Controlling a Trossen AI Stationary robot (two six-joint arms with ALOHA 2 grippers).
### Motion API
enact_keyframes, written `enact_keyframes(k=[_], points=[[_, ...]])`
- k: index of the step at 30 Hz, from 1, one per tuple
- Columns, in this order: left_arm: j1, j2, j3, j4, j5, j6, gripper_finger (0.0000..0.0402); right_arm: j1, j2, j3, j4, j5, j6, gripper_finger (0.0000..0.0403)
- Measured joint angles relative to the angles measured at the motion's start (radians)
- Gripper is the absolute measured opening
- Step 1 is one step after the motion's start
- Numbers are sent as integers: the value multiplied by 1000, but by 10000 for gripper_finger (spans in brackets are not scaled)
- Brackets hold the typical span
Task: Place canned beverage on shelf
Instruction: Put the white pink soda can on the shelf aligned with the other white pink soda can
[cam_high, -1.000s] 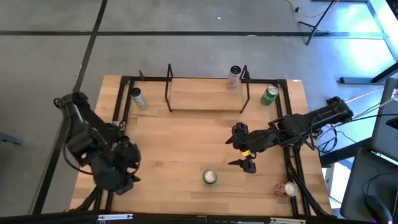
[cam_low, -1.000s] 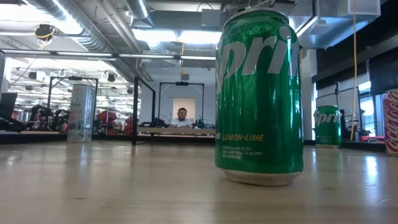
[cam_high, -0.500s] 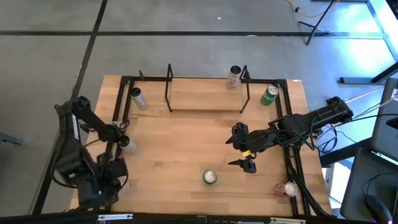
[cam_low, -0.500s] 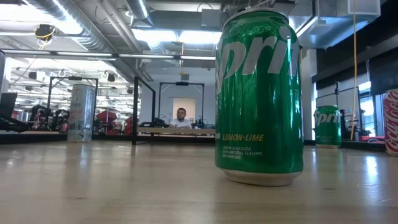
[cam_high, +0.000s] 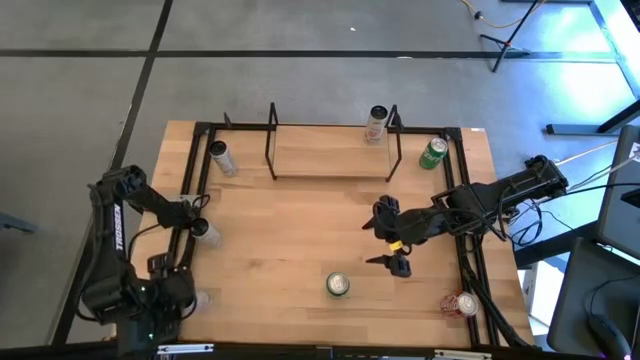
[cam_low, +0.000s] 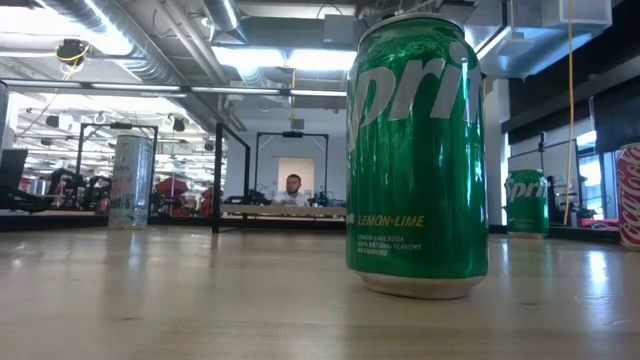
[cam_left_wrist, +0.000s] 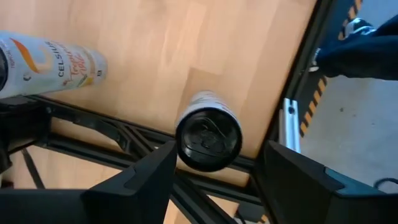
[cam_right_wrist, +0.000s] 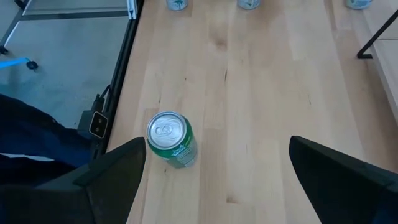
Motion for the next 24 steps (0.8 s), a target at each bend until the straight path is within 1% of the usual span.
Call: enact_keyframes(k=[3,7,12,18,24], points=[[0,0,-31,2,1,-1,235,0,0,0,1,2,1,380],[0,0,-68,27,35,-2,235,0,0,0,1,2,6,380],[0,0,-93,53,35,0,235,0,0,0,2,13,9,380],[0,0,-142,130,75,30,235,0,0,0,2,17,9,380],[0,0,-172,129,76,28,235,0,0,0,2,26,9,380]])
